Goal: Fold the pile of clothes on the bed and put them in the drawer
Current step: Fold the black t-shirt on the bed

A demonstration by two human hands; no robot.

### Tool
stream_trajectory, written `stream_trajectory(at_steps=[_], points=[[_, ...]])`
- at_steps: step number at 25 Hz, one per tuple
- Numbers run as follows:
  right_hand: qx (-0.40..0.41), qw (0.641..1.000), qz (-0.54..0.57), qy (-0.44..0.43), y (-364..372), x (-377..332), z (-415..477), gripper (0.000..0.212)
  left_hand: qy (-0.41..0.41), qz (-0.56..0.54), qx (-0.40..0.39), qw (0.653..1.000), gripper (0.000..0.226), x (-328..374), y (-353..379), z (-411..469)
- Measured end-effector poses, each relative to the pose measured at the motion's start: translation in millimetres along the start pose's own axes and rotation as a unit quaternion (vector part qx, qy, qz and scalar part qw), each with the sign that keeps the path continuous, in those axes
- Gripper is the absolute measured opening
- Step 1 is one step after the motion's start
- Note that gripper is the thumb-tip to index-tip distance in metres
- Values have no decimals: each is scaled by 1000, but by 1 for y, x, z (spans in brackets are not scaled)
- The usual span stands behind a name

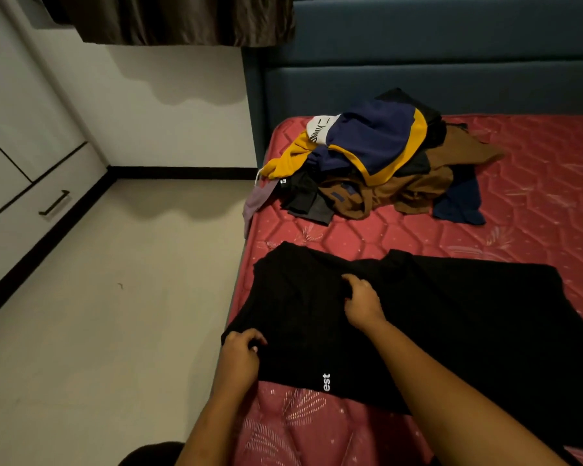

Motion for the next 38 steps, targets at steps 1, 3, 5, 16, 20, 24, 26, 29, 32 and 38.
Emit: stream_trajectory(at_steps=[1, 3, 5, 16, 20, 24, 26, 29, 32, 38], points=[[31, 999, 37, 10, -1, 2, 0, 53, -8, 9, 1, 1000, 30, -1, 0, -1], [49, 995, 79, 37, -2, 5, 0, 48, -27, 15, 10, 999, 28, -1, 0, -5], [0, 998, 42, 35, -2, 0, 0, 50, -47, 79, 39, 995, 27, 3, -3, -10], [-39, 989, -67, -123, 1, -11, -2, 45, 31, 260, -202, 944, 62, 44, 53, -12], [27, 988, -145, -44, -30, 27, 0, 60, -98, 267, -197, 938, 71, 80, 49, -1], [76, 987, -136, 29, -91, 78, 14, 71, -29, 344, -108, 932, 58, 139, 57, 22], [58, 984, -152, 77, -121, 104, 25, 71, 83, 329, -86, 937, 56, 171, 71, 43], [-21, 976, -176, 125, -149, 142, 43, 78, 174, 322, -119, 923, 62, 214, 103, 82], [-42, 970, -198, 132, -160, 166, 58, 78, 157, 327, -170, 916, 70, 237, 134, 121], [19, 970, -227, 80, -177, 192, 71, 43, 224, 118, -188, 949, 6, 234, 148, 149]])
Point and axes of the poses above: each hand's wrist, its own z-axis towards the middle knuckle, its own y-axis out of the palm, x = y × z, the point moved 1 cm from there along z, towards the middle knuckle, and after that the axes turned 7 degrees about -x, right-handed, at the moved point
